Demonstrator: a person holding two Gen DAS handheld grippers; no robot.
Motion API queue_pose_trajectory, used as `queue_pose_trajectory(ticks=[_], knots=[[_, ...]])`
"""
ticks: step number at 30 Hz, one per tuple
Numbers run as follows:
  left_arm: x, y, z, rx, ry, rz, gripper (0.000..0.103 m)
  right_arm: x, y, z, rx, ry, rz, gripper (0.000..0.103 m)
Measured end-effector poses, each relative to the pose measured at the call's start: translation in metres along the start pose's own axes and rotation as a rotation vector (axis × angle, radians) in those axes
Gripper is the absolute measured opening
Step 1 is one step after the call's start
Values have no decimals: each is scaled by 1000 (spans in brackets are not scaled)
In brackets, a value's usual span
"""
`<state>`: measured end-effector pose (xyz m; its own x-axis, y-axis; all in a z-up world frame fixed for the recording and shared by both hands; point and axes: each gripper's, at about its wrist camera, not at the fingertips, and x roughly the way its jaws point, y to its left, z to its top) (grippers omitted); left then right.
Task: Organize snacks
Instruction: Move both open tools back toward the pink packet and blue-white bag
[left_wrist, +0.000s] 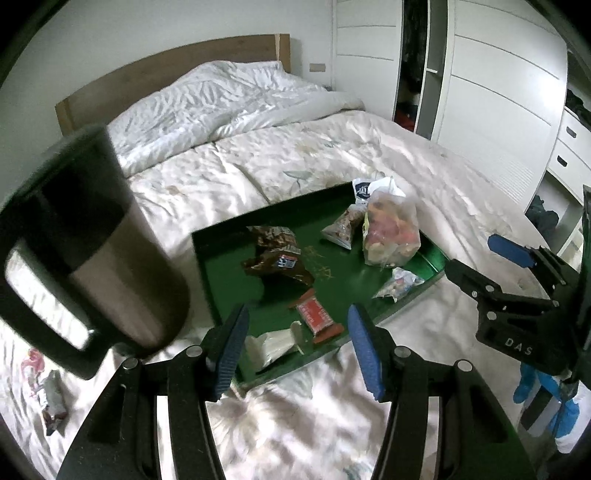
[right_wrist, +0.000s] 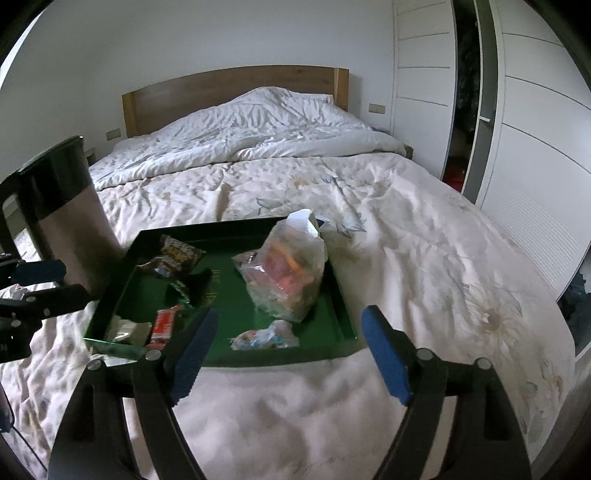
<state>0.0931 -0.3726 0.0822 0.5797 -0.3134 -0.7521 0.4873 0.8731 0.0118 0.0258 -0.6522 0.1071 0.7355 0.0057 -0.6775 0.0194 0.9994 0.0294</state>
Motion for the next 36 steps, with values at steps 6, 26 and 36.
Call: queue_pose_trajectory(ticks=[6,26,36], knots=[[-26,4,-3,1,-39,15,50,-24,5,-5,37,-9,3,103],[-99,8,-9,8,-160,47,50,-105,17,-23,87,-66,12,103],[-124,10,-15,14,-201,53,50,-134,11,-32,122,-84,-9,103]])
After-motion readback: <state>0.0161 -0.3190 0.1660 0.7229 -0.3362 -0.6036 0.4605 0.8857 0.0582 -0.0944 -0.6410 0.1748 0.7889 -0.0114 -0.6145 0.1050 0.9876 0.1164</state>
